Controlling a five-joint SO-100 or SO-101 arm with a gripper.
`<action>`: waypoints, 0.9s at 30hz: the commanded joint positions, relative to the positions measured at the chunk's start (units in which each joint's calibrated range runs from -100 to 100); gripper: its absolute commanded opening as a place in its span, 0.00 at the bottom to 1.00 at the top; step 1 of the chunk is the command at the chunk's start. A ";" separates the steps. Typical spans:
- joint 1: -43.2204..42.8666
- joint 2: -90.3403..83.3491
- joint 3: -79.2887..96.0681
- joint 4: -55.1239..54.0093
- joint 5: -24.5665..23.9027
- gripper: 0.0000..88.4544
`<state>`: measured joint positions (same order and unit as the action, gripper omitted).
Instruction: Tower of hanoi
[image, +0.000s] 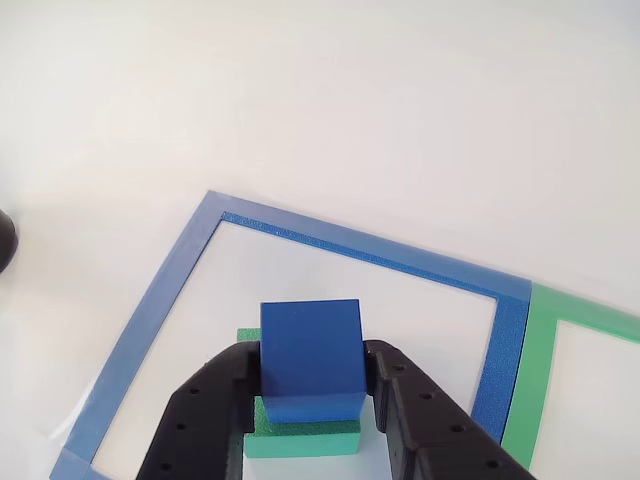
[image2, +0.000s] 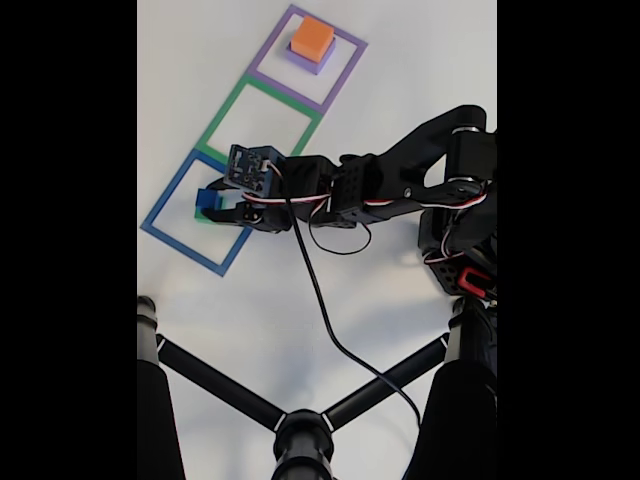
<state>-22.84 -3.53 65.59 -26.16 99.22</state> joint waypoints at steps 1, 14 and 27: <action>0.08 -0.24 -0.85 -1.65 0.78 0.12; 0.61 -2.88 -1.85 -1.24 0.78 0.21; 7.17 -21.39 -28.56 49.35 -0.87 0.00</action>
<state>-19.24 -18.30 48.22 4.23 100.00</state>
